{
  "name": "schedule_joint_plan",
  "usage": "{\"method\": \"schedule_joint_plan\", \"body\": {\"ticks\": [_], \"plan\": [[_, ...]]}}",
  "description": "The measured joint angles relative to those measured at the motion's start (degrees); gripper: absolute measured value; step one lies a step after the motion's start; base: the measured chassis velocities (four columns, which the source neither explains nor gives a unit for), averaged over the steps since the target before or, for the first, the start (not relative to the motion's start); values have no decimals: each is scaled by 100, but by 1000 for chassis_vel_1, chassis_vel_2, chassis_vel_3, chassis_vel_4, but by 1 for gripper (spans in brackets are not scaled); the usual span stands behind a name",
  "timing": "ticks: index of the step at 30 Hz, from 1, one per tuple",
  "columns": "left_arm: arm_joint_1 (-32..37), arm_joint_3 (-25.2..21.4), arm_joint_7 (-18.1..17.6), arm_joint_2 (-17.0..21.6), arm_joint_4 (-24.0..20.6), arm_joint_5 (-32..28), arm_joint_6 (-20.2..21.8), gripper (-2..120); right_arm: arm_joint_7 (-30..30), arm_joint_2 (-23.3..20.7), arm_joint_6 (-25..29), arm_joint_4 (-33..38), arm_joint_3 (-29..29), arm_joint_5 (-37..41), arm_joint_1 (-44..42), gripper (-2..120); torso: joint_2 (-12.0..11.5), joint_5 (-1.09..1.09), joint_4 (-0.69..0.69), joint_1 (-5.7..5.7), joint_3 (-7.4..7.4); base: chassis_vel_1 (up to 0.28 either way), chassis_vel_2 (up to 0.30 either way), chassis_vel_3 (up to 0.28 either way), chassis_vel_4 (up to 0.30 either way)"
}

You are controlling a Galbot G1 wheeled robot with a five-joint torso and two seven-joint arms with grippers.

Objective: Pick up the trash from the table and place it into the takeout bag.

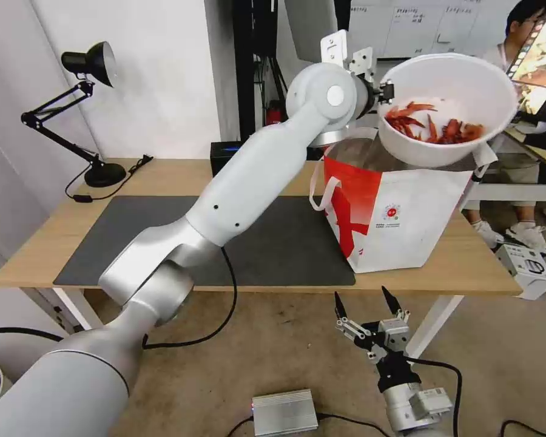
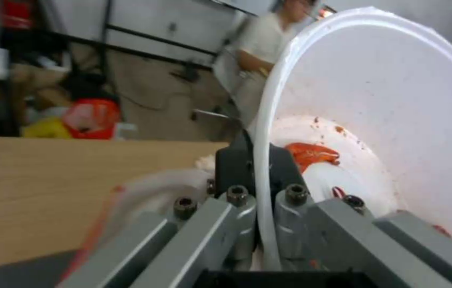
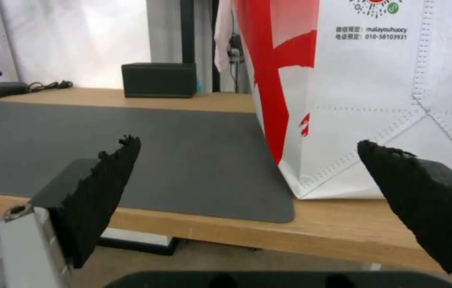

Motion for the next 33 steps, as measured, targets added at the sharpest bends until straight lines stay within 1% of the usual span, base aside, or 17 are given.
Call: {"method": "schedule_joint_plan", "body": {"ticks": [1,2,4,13,18,22,33], "plan": [[-9,34,-150,1,95,25,-123,0,0,0,0,0,0,0,0,100,0,0,0,0,0,0,0,0,0],[-9,34,-150,1,95,25,-123,0,0,0,0,0,0,0,0,100,0,0,0,0,0,0,0,0,0],[10,99,-364,6,184,87,-247,0,0,0,0,0,0,0,0,100,0,0,0,0,0,0,0,0,0],[222,340,-655,21,173,250,-301,0,0,0,0,0,0,0,0,100,0,0,0,0,0,0,0,0,0],[258,389,-679,23,166,305,-301,0,0,0,0,0,0,0,0,100,0,0,-1,0,0,0,0,0,0],[386,546,-717,28,129,502,-284,0,0,0,0,0,0,0,0,100,0,0,0,0,0,0,0,0,0],[525,702,-725,31,56,671,-287,0,0,0,0,0,0,0,0,100,0,0,-1,0,0,0,0,0,0]]}}
